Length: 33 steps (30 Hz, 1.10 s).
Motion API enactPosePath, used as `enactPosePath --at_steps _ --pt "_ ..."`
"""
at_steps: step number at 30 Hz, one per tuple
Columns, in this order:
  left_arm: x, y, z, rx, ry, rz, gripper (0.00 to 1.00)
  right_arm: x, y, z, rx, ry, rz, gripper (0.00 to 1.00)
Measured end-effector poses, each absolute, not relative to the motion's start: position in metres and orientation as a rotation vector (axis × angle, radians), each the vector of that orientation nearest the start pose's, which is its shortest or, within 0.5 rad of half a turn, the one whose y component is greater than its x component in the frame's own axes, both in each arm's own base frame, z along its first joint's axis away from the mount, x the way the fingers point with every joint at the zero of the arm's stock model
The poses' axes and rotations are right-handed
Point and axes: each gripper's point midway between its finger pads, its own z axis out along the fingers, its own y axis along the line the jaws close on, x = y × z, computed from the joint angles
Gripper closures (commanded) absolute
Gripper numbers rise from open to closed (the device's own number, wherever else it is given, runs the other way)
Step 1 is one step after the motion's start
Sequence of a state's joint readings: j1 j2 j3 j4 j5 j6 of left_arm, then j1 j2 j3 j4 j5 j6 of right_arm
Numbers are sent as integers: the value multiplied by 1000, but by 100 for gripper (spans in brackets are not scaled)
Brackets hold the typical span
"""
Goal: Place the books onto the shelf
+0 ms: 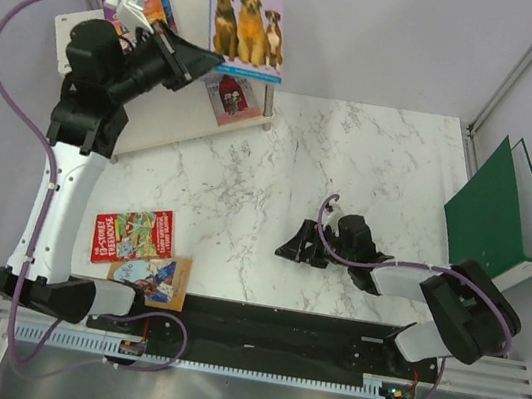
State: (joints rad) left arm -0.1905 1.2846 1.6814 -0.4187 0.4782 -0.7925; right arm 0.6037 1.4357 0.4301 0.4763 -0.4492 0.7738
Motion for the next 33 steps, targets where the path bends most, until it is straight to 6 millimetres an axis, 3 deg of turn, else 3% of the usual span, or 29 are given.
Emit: enactPosePath --at_steps 2,5,9,14,20,25,33 --pt "343 -156 507 -128 1648 -1101 98 212 274 45 -88 2369 1247 10" --pt "354 -122 536 -179 1567 -1074 98 208 279 45 -120 2335 1284 9" --pt "374 -71 546 -294 1512 -1100 98 207 282 45 -143 2302 1306 9" --pt "409 -25 527 -429 1495 -1221 98 206 283 46 -156 2286 1321 8" --pt "445 -6 483 -553 1546 -1373 98 205 285 46 -169 2274 1333 8" --pt "444 3 478 -571 1549 -1394 98 205 286 46 -172 2269 1334 7" --pt "436 32 472 -596 1511 -1348 98 205 288 46 -182 2260 1355 6"
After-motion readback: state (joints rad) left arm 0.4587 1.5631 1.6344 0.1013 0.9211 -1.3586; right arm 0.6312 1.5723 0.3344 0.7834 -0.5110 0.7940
